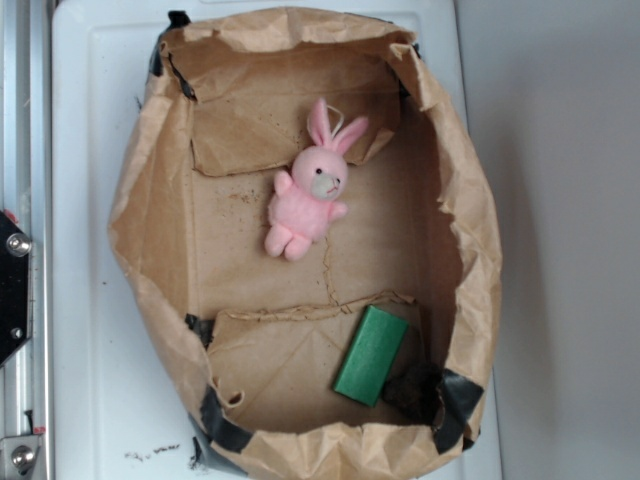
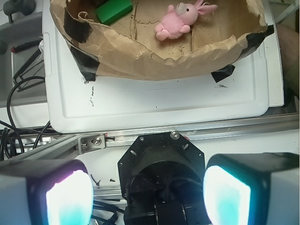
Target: Grab the pink bunny.
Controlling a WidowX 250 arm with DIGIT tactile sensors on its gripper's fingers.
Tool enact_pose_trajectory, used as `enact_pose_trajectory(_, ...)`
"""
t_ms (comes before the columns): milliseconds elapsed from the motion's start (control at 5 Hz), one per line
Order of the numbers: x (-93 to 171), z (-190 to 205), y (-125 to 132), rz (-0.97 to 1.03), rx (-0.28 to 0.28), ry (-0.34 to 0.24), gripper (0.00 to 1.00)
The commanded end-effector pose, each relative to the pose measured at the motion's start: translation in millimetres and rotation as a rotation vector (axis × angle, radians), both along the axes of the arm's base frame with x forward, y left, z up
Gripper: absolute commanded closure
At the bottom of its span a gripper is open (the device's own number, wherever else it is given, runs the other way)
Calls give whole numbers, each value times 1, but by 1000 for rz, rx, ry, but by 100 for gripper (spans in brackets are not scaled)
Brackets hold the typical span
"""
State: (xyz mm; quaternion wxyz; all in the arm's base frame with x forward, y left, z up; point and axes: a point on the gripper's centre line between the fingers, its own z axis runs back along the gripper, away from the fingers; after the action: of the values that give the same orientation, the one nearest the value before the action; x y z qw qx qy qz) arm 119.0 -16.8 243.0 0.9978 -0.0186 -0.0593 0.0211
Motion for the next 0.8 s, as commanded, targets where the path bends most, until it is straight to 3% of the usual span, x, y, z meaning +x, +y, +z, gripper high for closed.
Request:
enact_pose_trajectory(0, 0, 0, 0, 0, 0, 0, 0)
enact_pose_trajectory(200, 50, -1, 1, 118, -61, 20, 0)
enact_pose_trajectory(400, 96, -9, 11, 264, -113, -20, 0)
enact_pose_trajectory(600, 121, -27, 20, 430, -168, -90, 0)
